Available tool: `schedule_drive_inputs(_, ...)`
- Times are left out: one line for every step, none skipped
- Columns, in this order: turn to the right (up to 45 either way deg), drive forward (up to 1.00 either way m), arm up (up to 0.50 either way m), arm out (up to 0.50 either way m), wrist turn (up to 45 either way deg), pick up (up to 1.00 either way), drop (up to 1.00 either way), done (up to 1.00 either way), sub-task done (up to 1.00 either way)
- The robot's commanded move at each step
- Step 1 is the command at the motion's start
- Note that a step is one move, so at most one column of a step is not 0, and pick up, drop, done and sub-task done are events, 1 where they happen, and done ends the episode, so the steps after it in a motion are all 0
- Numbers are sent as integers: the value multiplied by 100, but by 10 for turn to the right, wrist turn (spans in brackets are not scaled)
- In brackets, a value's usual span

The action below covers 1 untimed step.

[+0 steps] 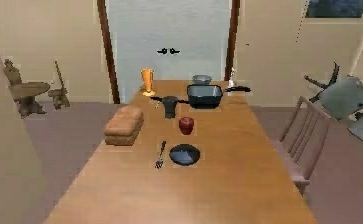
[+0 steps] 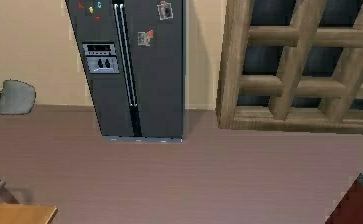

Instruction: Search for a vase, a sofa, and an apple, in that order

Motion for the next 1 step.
schedule_drive_inputs(0, 0, 0, 0, 0, 0, 0, 100, 0)
